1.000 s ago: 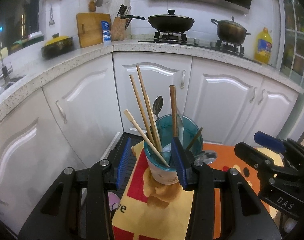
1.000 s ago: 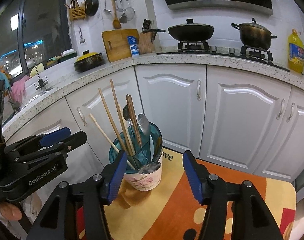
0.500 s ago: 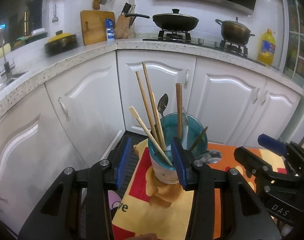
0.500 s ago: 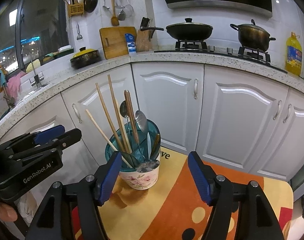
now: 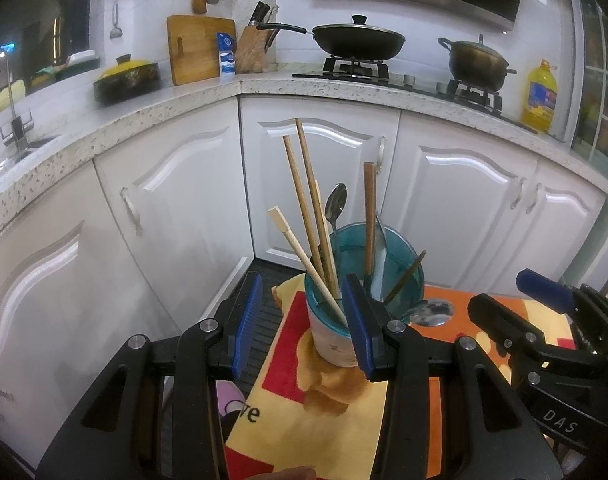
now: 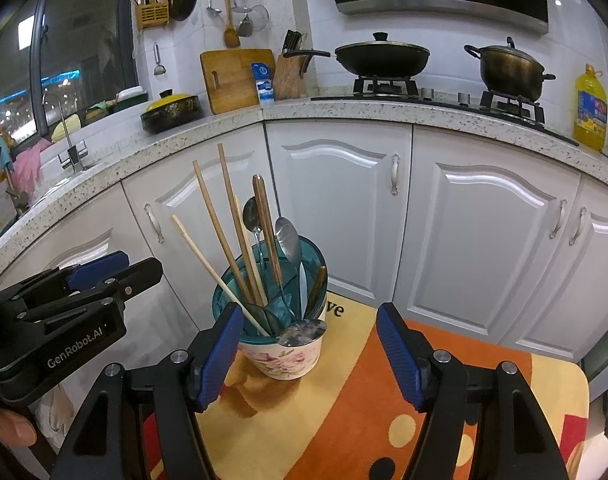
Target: Organize utensils
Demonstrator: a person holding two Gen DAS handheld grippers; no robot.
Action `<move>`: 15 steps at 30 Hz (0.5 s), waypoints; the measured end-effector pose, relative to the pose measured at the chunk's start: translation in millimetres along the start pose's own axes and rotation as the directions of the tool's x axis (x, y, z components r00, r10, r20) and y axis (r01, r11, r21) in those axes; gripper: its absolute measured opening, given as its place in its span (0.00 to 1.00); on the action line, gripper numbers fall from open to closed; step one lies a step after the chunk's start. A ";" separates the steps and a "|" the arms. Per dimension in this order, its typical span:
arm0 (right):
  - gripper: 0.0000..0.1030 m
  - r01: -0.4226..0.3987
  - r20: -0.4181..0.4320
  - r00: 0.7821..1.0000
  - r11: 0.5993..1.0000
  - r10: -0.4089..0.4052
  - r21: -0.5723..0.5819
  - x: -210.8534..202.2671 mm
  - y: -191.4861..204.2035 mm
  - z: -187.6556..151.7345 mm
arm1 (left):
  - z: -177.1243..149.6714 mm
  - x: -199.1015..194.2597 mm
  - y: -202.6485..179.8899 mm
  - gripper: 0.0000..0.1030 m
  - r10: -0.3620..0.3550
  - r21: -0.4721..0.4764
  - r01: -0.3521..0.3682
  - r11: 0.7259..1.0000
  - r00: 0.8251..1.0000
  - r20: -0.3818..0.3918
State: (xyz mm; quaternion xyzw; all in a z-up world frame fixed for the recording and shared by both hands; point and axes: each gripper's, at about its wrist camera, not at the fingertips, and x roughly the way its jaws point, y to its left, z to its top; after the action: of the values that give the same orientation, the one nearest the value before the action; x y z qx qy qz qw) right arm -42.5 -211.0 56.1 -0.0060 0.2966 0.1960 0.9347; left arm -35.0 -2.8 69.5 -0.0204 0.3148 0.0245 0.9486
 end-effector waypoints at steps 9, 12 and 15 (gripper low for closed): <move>0.65 0.001 -0.002 1.000 1.000 -0.001 -0.003 1.5 2.4 0.6 | -0.8 -0.3 3.3 0.39 -0.002 -0.011 0.002 1.000 1.000 -0.004; 0.65 0.004 -0.001 1.000 1.000 -0.004 -0.007 1.6 4.0 1.7 | -1.0 -0.2 3.6 0.39 -0.001 -0.010 0.001 1.000 1.000 -0.005; 0.66 0.008 -0.001 1.000 1.000 -0.008 -0.010 1.9 4.7 1.7 | -0.7 -0.3 4.2 0.39 -0.002 -0.013 0.002 1.000 1.000 -0.006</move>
State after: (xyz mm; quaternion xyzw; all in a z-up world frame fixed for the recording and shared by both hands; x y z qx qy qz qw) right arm -41.9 -205.7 57.0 -0.0121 0.2962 0.1940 0.9352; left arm -35.9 1.4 69.0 -0.0270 0.3176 0.0256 0.9475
